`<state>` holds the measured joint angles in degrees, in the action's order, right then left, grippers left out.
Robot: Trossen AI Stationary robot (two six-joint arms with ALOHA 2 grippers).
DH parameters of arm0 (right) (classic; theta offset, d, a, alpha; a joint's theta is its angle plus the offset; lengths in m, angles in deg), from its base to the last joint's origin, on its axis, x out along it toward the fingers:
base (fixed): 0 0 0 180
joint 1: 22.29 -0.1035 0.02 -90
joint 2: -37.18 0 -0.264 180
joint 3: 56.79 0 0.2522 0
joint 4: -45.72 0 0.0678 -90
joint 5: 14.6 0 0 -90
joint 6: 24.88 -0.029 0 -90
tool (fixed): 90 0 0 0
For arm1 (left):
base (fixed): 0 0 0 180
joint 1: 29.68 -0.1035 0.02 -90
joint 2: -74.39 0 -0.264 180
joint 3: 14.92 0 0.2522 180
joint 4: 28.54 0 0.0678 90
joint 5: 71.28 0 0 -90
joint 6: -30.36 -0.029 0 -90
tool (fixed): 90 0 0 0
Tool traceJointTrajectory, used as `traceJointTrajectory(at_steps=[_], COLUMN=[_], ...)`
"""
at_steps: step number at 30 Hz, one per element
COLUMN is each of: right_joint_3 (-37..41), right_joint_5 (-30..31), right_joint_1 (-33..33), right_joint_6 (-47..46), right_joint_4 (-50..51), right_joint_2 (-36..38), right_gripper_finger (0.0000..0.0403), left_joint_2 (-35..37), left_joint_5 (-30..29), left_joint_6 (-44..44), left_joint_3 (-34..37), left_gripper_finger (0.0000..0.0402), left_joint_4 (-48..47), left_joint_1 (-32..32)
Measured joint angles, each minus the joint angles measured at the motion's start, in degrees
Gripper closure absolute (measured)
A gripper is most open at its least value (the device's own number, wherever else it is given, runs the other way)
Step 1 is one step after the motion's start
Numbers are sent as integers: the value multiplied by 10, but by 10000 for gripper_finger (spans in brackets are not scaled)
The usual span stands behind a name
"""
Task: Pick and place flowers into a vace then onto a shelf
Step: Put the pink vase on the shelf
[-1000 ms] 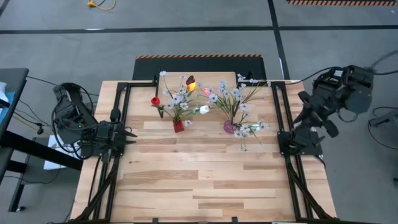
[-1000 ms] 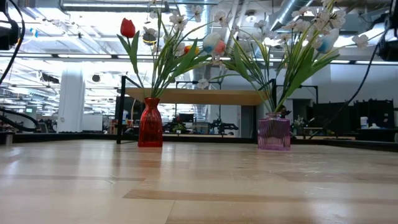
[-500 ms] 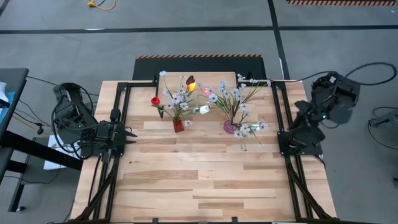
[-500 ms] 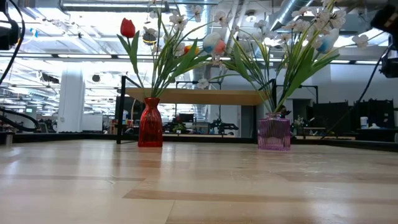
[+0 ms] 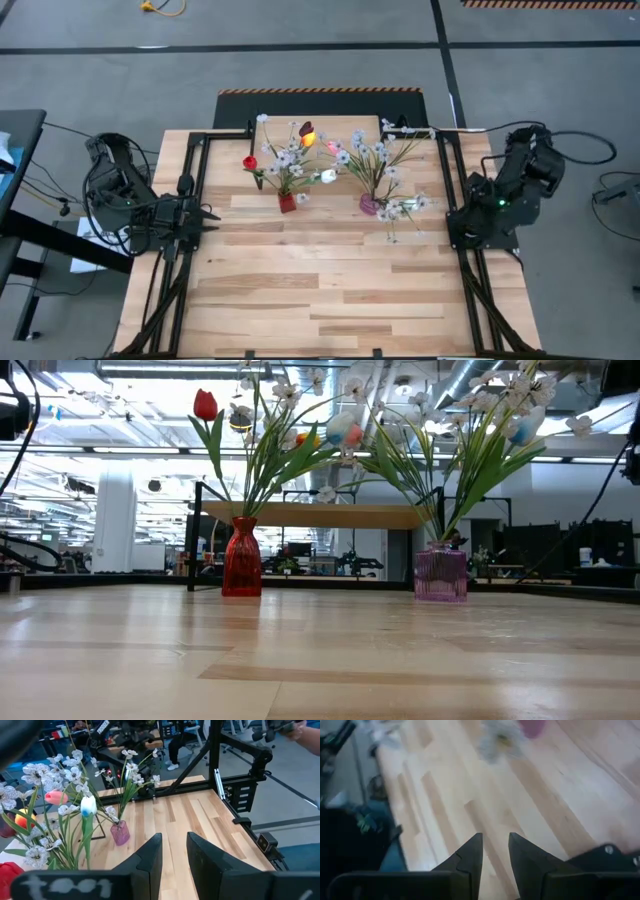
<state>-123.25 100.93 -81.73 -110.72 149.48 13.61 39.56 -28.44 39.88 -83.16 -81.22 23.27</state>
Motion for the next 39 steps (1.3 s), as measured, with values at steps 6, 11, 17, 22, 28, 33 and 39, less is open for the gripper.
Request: traceJointTrajectory(at_steps=[6,11,17,22,28,33,39], right_joint_3=[41,52,52,52,50,53,53], right_joint_5=[55,67,163,261,271,212,181], right_joint_1=[54,112,165,195,226,258,295], right_joint_6=[-159,-192,-162,-161,-174,-203,-195], right_joint_4=[0,1,-7,-6,-21,-16,-13], right_joint_2=[1,18,26,22,28,16,-25], right_gripper_finger=[316,316,316,316,316,316,316], left_joint_2=[0,0,0,0,0,0,0], left_joint_5=[0,2,9,9,9,9,9], left_joint_6=[0,8,18,23,23,21,10], left_joint_3=[0,0,0,0,0,0,0], left_gripper_finger=[322,322,322,322,322,322,322], left_joint_4=[0,0,0,-1,-1,-2,-2], left_joint_1=[0,0,0,0,0,0,0])
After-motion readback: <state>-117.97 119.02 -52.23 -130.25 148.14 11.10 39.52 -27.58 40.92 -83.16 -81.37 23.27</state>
